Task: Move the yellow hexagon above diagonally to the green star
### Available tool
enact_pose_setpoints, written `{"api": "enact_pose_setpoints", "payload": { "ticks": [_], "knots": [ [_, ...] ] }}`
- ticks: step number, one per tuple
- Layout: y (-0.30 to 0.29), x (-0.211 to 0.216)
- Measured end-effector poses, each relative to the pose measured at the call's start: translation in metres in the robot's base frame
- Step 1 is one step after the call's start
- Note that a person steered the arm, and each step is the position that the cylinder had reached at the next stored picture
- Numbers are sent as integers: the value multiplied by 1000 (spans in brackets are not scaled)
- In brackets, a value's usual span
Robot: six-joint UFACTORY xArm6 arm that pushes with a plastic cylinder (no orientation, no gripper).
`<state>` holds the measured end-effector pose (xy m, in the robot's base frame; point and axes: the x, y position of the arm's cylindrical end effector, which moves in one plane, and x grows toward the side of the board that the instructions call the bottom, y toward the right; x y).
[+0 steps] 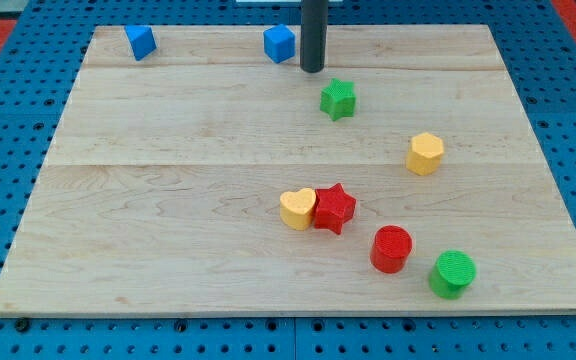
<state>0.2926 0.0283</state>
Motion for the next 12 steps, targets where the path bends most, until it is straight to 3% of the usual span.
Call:
{"api": "enact_pose_setpoints", "payload": {
  "ticks": [1, 2, 3, 4, 6, 7, 8, 9, 10, 11, 12],
  "knots": [
    [-34, 22],
    [-28, 98],
    [7, 151],
    [104, 163],
    [175, 161],
    [134, 95],
    [121, 82],
    [66, 68],
    [123, 39],
    [114, 2],
    [105, 71]
  ]
}}
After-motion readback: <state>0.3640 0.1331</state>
